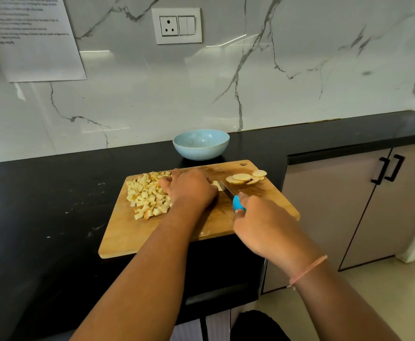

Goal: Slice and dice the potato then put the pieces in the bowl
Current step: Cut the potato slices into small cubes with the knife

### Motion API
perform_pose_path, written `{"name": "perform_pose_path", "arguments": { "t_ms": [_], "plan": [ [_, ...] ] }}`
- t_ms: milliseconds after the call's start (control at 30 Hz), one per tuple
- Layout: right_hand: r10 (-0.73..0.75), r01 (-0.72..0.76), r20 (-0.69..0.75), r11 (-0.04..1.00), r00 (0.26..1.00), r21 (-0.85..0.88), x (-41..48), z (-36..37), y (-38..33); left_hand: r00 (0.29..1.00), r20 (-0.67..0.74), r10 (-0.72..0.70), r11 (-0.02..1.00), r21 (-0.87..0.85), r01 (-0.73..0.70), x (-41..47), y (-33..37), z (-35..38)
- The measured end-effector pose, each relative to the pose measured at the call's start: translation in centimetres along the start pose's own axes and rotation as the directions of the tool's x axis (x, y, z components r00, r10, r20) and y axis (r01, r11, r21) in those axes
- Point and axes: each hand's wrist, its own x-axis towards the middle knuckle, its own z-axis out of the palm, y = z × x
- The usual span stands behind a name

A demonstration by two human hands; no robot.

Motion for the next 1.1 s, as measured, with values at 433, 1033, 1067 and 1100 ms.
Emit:
{"name": "perform_pose_path", "arguments": {
  "t_ms": [433, 1033, 1067, 1100],
  "plan": [
    [0.015, -0.014, -0.038, 1.0, 0.999, 0.024, 1.1, -1.4, -1.6, 0.997, -0.082, 0.014, 0.999, 0.03, -0.012, -0.7, 0.1, -0.1],
    [0.013, -0.013, 0.028, 1.0, 1.0, 0.006, -0.9, -3.0, -1.5, 0.996, -0.091, -0.024, 0.975, -0.224, 0.003, -0.1, -0.7, 0.4],
    [0.007, -0.007, 0.004, 1.0, 1.0, 0.016, -0.7, -3.0, -1.6, 0.997, -0.073, -0.04, 0.966, -0.256, 0.019, 0.1, -0.8, 0.4],
    [0.002, -0.002, -0.009, 1.0, 1.0, 0.02, -0.3, -2.9, -1.8, 0.997, -0.056, -0.057, 0.96, -0.277, 0.039, 0.3, -0.9, 0.5]
  ]
}}
